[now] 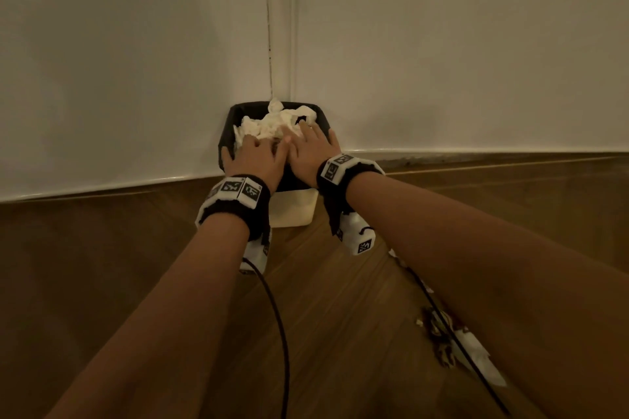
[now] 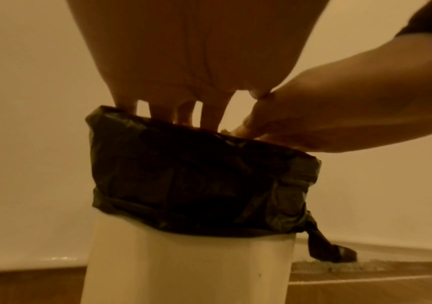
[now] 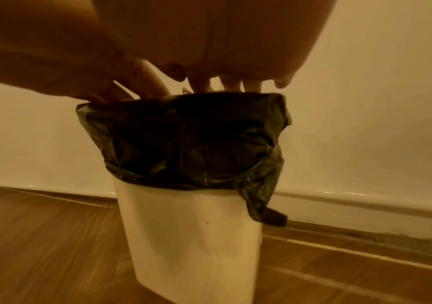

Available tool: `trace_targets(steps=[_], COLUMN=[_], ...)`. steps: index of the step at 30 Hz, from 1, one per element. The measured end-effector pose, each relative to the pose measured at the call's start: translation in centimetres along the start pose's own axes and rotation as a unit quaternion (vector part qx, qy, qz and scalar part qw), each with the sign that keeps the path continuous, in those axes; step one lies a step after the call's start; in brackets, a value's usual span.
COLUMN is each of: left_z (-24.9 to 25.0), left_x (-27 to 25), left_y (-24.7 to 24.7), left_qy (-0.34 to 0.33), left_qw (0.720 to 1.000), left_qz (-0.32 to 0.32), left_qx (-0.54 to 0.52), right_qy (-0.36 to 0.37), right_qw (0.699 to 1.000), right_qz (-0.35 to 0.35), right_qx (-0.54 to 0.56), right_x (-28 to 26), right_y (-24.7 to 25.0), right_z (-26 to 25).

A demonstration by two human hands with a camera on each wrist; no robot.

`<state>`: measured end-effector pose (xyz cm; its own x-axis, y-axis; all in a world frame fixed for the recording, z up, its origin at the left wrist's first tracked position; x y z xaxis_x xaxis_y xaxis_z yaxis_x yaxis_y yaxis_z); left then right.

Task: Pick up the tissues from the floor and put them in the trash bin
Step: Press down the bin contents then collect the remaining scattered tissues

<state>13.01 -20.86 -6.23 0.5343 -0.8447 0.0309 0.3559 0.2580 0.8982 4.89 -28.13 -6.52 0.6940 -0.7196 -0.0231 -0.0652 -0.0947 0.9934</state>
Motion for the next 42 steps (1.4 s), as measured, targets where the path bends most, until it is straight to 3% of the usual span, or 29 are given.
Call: trace_targets(steps=[3, 7, 10, 13, 17, 22, 29, 33, 42], left_z=[-0.1, 1.4, 3.8, 7.0, 11.1, 14.8, 16.0, 15.8, 15.0], left_x=[-1.2, -3.6, -5.5, -7.7, -10.5, -13.4, -17.2, -18.0, -18.2], left_y=[1.2, 2.6, 2.4, 0.7, -3.1, -10.7, -21.2, -24.9, -29.2], left_qy=[0.013, -0.043, -0.072, -0.103, -0.153, -0.183, -0.192, -0.159, -0.139], left_qw=[0.994, 0.968, 0.961, 0.961, 0.966, 0.976, 0.944, 0.94, 0.922], left_qz=[0.108, 0.231, 0.248, 0.234, 0.161, -0.042, -0.266, -0.303, -0.357], left_qx=[-0.032, -0.084, -0.102, -0.106, -0.132, -0.108, -0.041, -0.017, 0.054], right_qy=[0.009, 0.008, -0.006, -0.044, -0.111, -0.192, -0.255, -0.24, -0.139], right_qw=[0.999, 0.995, 0.99, 0.988, 0.983, 0.963, 0.942, 0.946, 0.959], right_qz=[0.033, 0.089, 0.134, 0.133, 0.098, 0.026, -0.09, -0.168, -0.246], right_qx=[0.028, 0.038, 0.053, 0.06, 0.11, 0.185, 0.2, 0.141, -0.004], right_x=[-1.0, -3.5, -6.1, -9.4, -14.0, -20.0, -25.2, -26.5, -26.5], right_y=[1.1, 2.9, 4.3, 4.8, 4.0, 0.7, -6.1, -10.0, -16.4], right_z=[0.4, 1.9, 4.4, 8.0, 13.3, 19.1, 23.5, 23.6, 21.5])
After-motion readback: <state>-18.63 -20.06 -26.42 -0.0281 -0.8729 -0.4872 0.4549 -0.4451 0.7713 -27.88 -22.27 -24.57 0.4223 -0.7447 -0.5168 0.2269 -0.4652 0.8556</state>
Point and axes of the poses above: each hand's wrist, its own x-axis towards the middle knuckle, its own y-axis out of the back of the hand, z = x × y, the point moved 6 cm from there along x, towards the middle knuckle, and after that the axes turned 6 degrees about -x, right-handed, at the moved point
